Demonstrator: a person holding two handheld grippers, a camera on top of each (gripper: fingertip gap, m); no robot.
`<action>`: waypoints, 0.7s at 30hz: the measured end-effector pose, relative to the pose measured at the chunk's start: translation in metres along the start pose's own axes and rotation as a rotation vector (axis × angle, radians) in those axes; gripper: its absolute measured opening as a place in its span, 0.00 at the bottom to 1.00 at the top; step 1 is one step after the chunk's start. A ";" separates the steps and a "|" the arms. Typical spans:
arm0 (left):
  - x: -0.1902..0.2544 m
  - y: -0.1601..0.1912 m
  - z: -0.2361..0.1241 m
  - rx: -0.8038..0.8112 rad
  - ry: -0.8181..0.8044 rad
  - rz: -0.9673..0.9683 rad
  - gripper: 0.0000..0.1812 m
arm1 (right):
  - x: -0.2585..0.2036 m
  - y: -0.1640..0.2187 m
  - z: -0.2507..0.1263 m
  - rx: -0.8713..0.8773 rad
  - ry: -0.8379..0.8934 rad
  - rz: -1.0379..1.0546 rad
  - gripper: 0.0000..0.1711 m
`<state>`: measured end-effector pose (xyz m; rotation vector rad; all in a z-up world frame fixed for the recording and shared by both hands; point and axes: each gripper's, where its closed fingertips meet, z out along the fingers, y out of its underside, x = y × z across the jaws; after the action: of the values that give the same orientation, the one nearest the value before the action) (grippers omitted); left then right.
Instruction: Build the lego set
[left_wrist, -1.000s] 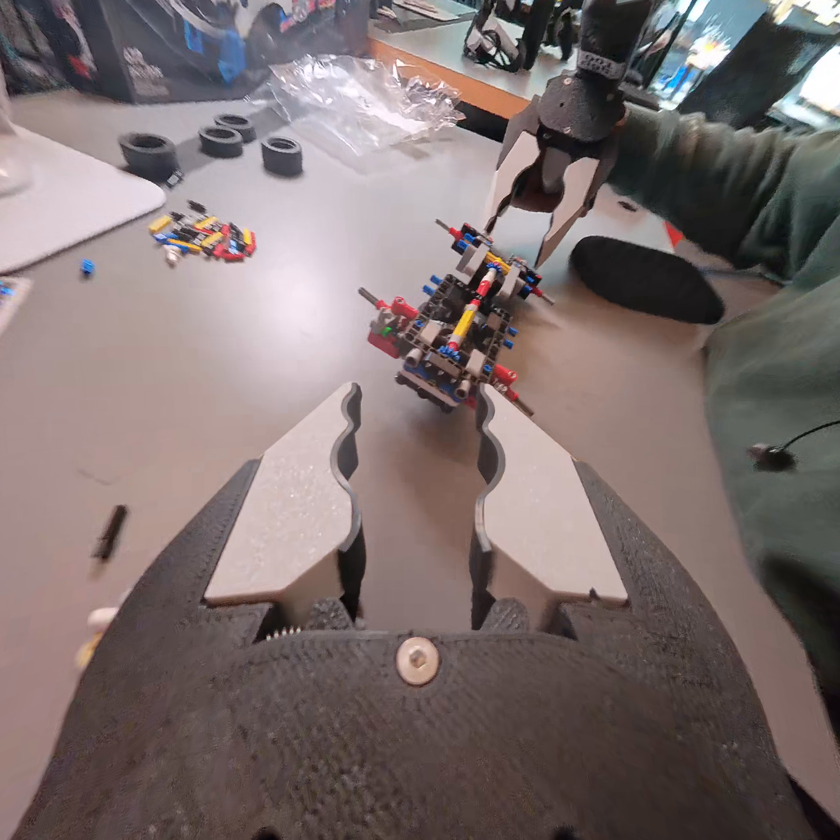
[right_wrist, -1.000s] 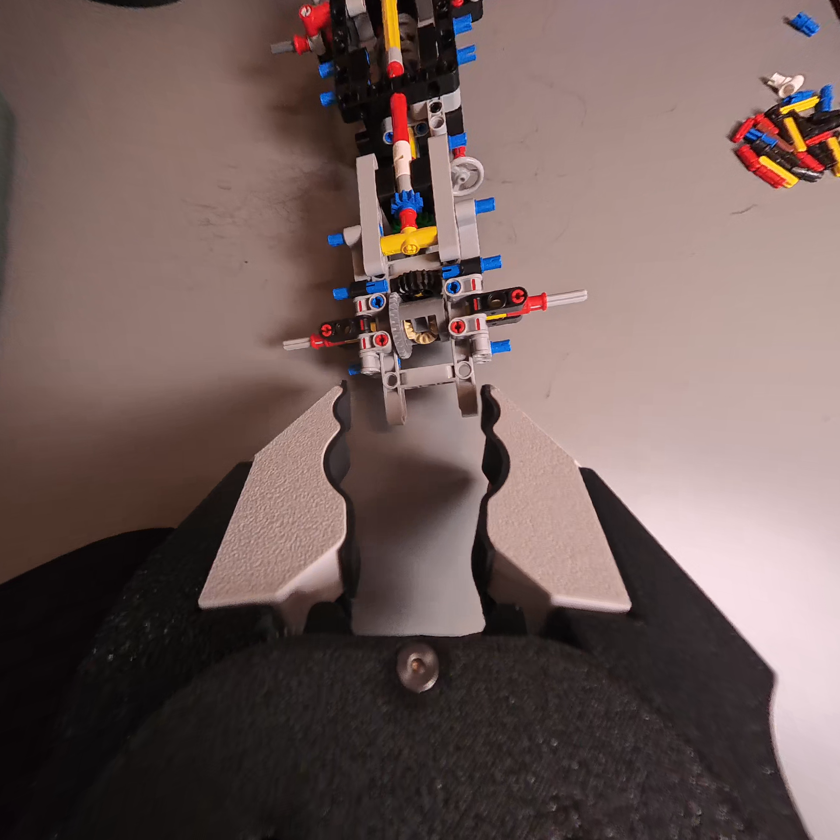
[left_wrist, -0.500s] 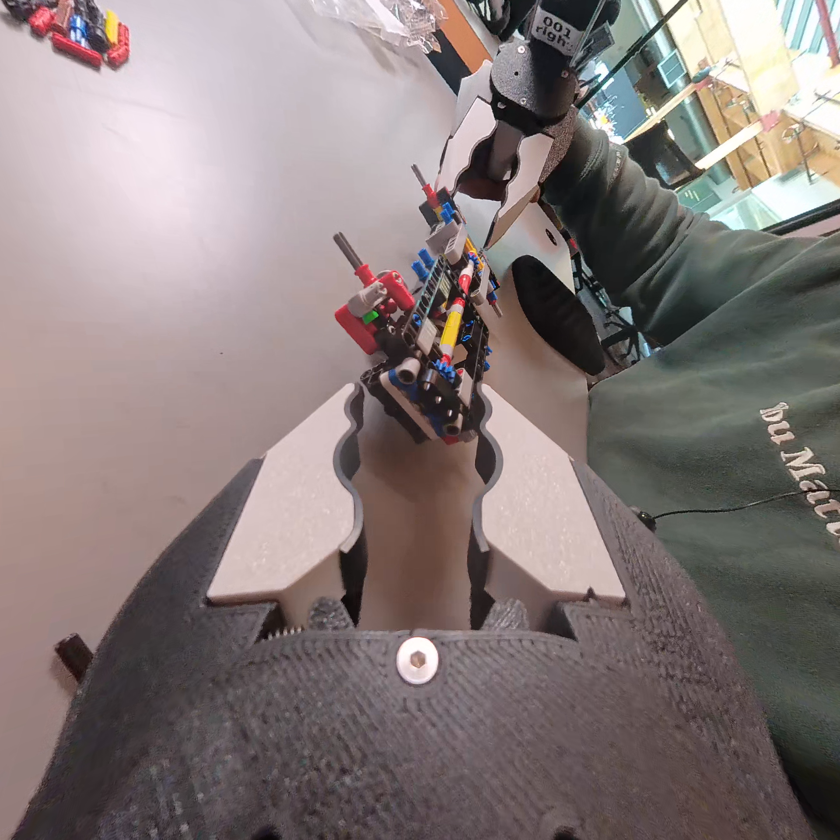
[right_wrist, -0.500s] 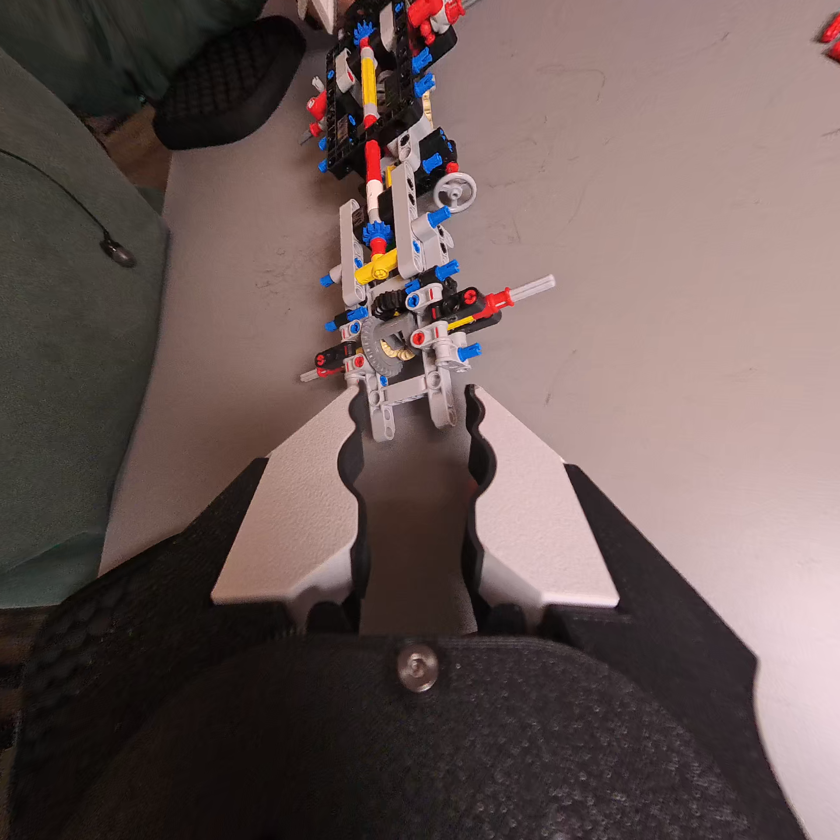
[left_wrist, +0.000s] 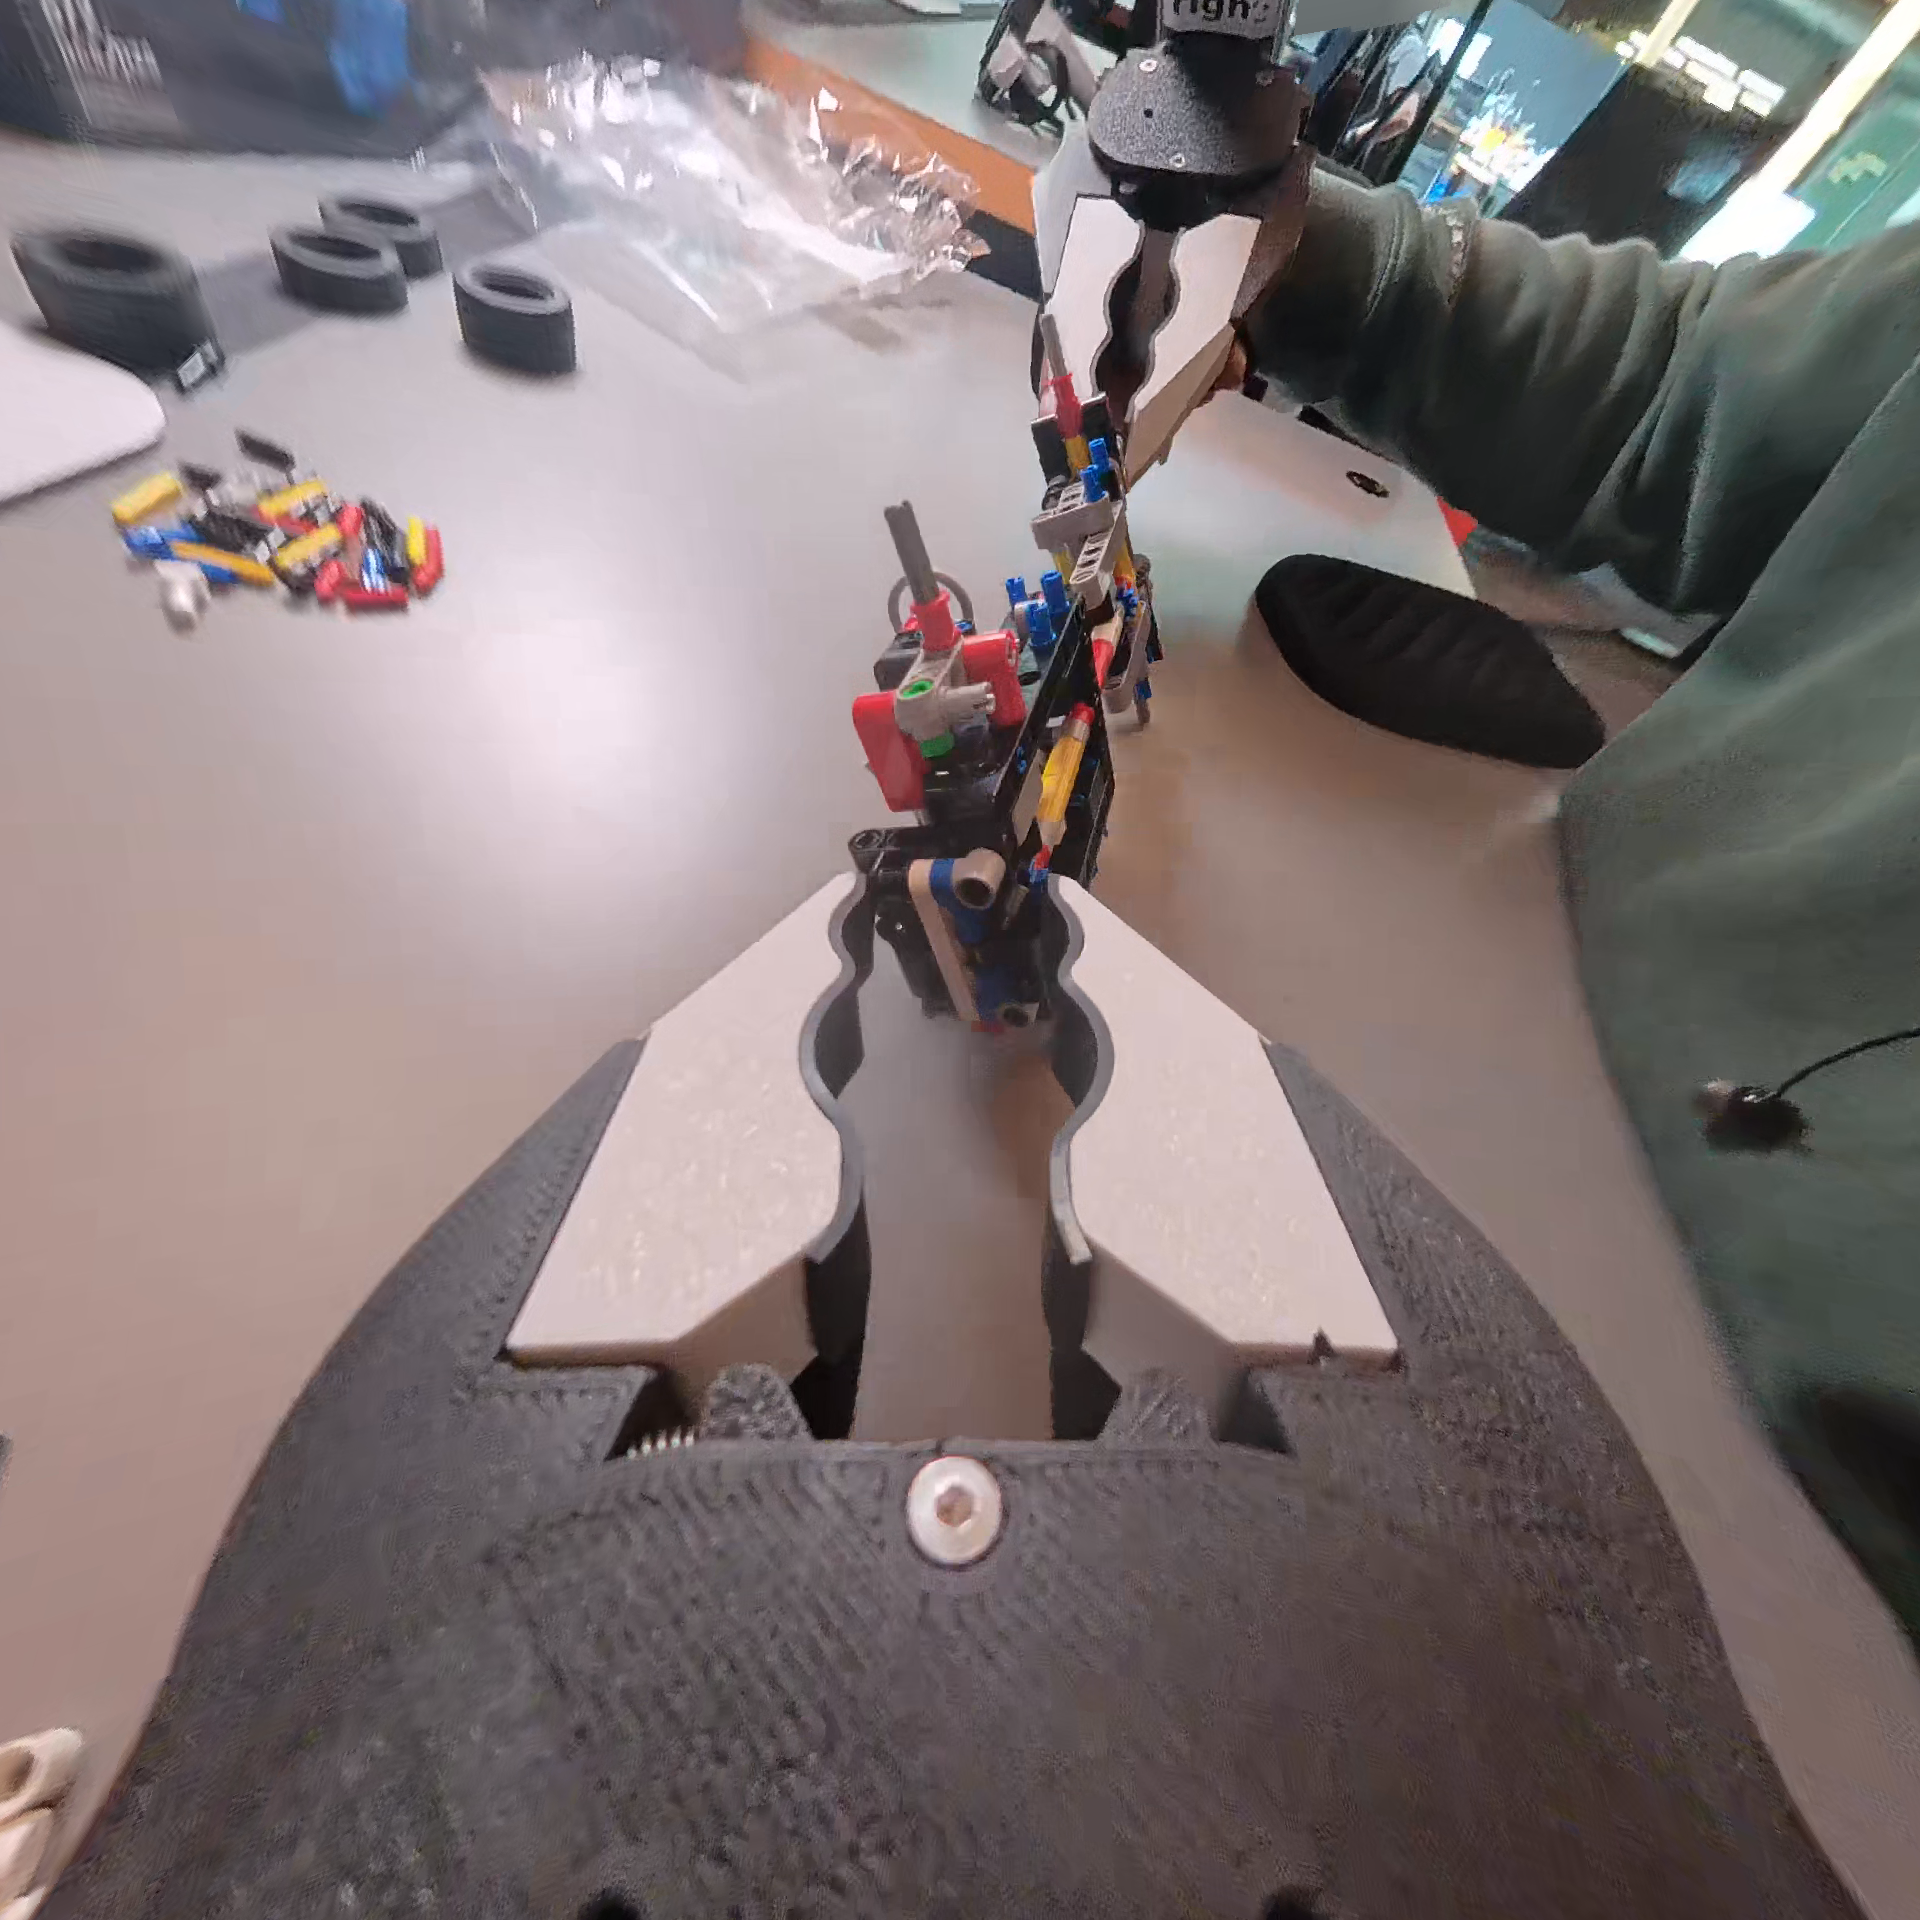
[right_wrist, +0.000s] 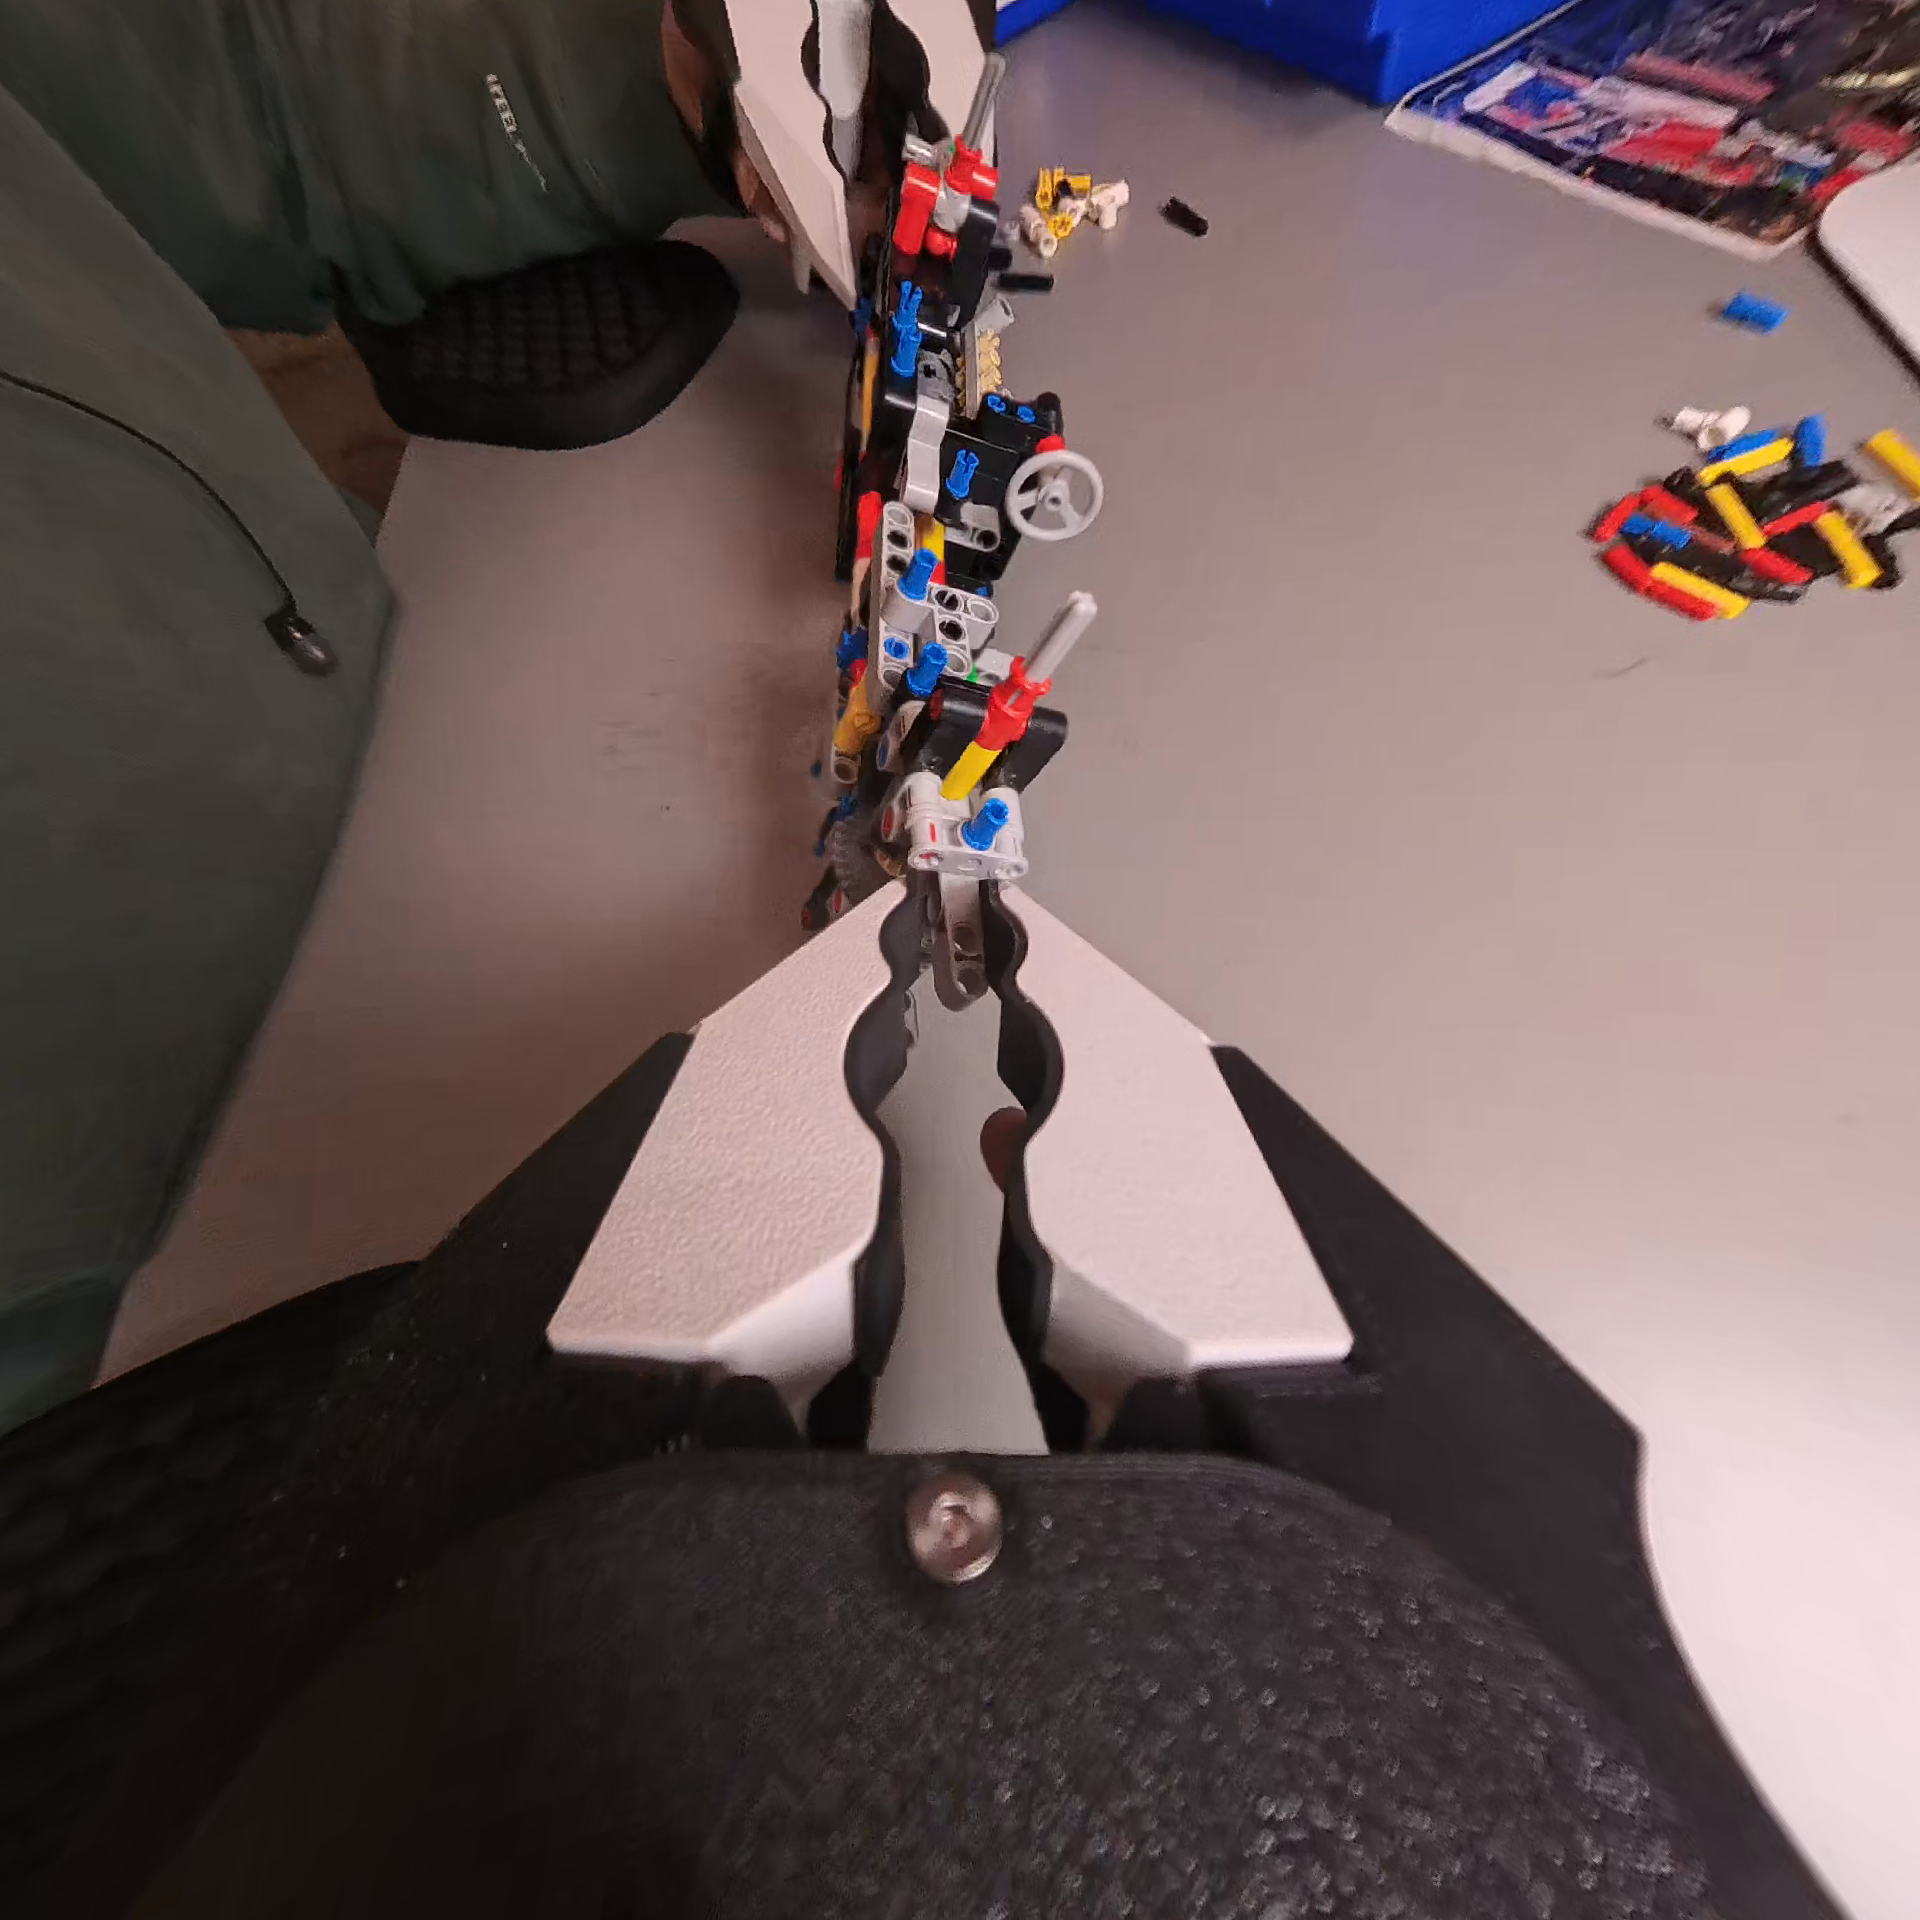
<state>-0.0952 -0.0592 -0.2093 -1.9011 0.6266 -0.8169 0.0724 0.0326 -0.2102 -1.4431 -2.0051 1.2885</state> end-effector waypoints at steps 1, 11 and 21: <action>0.001 -0.002 0.000 0.010 -0.011 0.053 0.17 | -0.001 -0.002 -0.002 -0.006 0.024 -0.028 0.05; 0.011 -0.008 -0.003 0.054 -0.163 0.454 0.17 | -0.009 -0.013 -0.012 -0.039 0.265 -0.301 0.04; -0.012 -0.007 -0.003 -0.022 -0.465 0.809 0.17 | 0.014 -0.015 -0.008 -0.077 0.600 -0.588 0.05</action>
<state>-0.1053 -0.0493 -0.2053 -1.5607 0.9953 0.1443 0.0640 0.0480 -0.1963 -0.9817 -1.8490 0.4630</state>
